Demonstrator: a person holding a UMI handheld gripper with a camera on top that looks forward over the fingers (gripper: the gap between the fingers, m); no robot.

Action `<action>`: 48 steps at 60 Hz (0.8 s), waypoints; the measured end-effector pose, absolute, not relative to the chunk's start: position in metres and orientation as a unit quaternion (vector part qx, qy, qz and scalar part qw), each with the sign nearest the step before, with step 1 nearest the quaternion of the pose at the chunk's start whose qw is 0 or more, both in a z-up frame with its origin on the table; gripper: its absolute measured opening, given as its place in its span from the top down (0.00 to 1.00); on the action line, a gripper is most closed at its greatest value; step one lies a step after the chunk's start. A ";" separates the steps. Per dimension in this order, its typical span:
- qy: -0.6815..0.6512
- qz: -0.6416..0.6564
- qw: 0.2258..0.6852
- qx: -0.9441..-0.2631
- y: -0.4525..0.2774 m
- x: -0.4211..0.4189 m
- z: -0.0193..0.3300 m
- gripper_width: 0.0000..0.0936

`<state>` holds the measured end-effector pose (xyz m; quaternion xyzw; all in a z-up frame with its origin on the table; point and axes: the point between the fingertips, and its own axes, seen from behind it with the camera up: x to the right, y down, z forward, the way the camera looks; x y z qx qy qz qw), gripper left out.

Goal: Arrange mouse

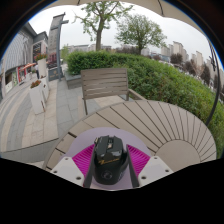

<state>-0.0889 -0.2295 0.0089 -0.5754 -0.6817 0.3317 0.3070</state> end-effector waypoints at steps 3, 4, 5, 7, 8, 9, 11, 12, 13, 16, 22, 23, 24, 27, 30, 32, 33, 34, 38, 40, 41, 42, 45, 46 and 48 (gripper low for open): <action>-0.688 0.324 0.287 -0.583 -0.233 -0.080 -0.007 0.34; -0.687 0.323 0.286 -0.584 -0.233 -0.078 -0.006 0.29; -0.687 0.323 0.284 -0.586 -0.233 -0.077 -0.004 0.24; -0.688 0.324 0.279 -0.586 -0.234 -0.075 0.003 0.10; -0.687 0.324 0.280 -0.586 -0.233 -0.074 0.009 0.08; -0.687 0.325 0.282 -0.586 -0.234 -0.074 0.014 0.11; -0.686 0.328 0.283 -0.585 -0.231 -0.071 0.033 0.11; -0.686 0.329 0.283 -0.585 -0.230 -0.068 0.043 0.10; -0.685 0.329 0.283 -0.585 -0.228 -0.065 0.054 0.09; -0.680 0.326 0.281 -0.593 -0.223 -0.051 0.090 0.09; -0.675 0.312 0.275 -0.610 -0.206 -0.008 0.163 0.09; -0.674 0.308 0.276 -0.612 -0.201 0.000 0.175 0.09; -0.673 0.304 0.276 -0.615 -0.197 0.009 0.186 0.09; -0.666 0.296 0.278 -0.626 -0.186 0.035 0.216 0.09; -0.662 0.293 0.283 -0.628 -0.179 0.060 0.242 0.08; -0.661 0.292 0.287 -0.628 -0.173 0.076 0.255 0.09; -0.661 0.292 0.291 -0.627 -0.171 0.084 0.262 0.08; -0.660 0.292 0.294 -0.626 -0.169 0.091 0.267 0.08; -0.660 0.289 0.305 -0.623 -0.161 0.118 0.283 0.08; -0.659 0.287 0.311 -0.622 -0.156 0.129 0.284 0.08; -0.658 0.287 0.315 -0.621 -0.154 0.133 0.285 0.08; -0.657 0.286 0.319 -0.621 -0.151 0.138 0.286 0.09; -0.654 0.280 0.328 -0.621 -0.143 0.148 0.284 0.09; -0.653 0.279 0.329 -0.623 -0.141 0.151 0.283 0.09; -0.649 0.278 0.328 -0.627 -0.139 0.157 0.285 0.09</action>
